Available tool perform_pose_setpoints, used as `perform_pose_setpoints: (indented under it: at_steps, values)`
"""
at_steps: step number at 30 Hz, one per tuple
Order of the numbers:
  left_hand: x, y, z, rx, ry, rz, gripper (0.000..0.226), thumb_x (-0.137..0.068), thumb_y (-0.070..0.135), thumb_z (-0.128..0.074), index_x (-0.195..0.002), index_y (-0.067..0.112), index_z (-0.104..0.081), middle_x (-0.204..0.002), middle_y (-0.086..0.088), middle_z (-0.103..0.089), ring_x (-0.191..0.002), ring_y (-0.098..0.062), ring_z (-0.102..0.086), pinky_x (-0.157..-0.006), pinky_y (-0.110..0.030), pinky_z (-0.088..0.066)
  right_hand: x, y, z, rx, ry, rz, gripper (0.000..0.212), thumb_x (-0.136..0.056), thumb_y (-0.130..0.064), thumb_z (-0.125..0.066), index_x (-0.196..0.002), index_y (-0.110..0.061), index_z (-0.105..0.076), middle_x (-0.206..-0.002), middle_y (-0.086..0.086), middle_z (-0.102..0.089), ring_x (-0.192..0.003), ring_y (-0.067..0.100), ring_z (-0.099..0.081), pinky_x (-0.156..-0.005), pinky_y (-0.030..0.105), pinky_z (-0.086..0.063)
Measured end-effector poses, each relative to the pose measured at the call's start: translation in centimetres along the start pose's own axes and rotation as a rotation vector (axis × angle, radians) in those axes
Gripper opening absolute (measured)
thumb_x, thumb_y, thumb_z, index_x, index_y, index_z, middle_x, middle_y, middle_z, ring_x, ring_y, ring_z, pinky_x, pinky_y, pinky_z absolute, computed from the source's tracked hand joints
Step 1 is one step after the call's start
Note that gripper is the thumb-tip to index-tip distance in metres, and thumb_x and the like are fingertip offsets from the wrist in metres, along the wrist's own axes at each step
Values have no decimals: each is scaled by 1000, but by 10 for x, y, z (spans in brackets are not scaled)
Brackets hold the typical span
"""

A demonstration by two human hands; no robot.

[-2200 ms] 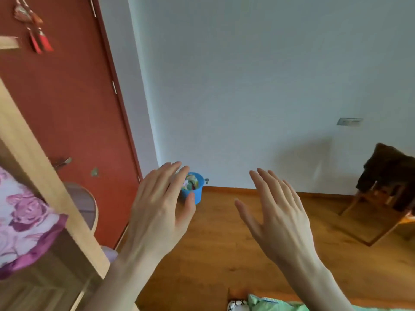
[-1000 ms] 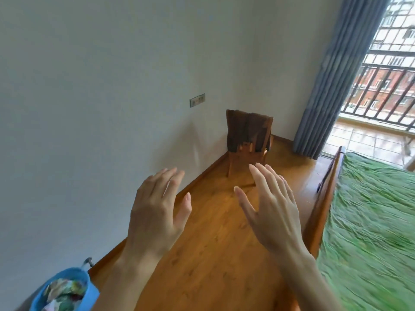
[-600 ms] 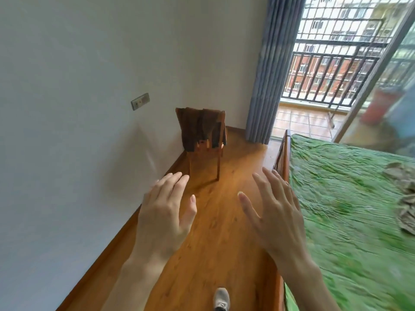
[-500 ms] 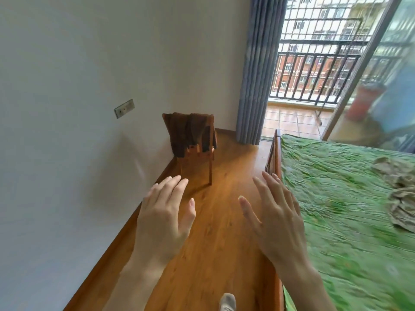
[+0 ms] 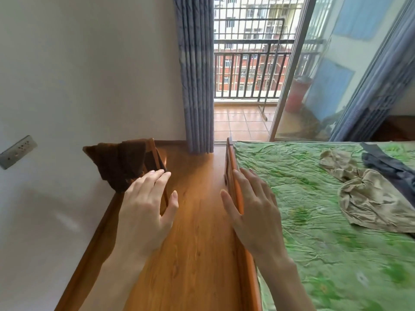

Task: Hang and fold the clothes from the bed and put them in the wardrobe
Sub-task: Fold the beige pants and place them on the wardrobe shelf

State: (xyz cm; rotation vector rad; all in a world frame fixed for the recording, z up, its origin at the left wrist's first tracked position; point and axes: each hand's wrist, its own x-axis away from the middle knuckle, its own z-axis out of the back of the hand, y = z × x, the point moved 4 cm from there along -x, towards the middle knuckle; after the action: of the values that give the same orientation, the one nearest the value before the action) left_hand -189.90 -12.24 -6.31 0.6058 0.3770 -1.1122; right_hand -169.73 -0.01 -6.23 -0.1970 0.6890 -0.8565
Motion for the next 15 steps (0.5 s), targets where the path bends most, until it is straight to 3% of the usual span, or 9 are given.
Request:
perform_pose_setpoints:
  at_steps: [11, 15]
  values:
    - [-148, -58, -110, 45, 11, -28, 57, -102, 52, -43, -138, 16, -66, -143, -8, -65, -134, -32, -61, -110, -60, -49, -138, 21, -102, 53, -9, -3, 58, -103, -56, -44, -150, -22, -50, -154, -4, -51, -147, 12, -35, -119, 41, -39]
    - [-216, -96, -158, 40, 25, -62, 56, -100, 51, -46, -136, 15, -69, -141, -9, -67, -130, -33, -64, -109, -60, -49, -218, 25, -156, 95, -7, 15, 59, -103, -57, -43, -150, -22, -51, -153, -3, -53, -145, 13, -38, -118, 36, -36]
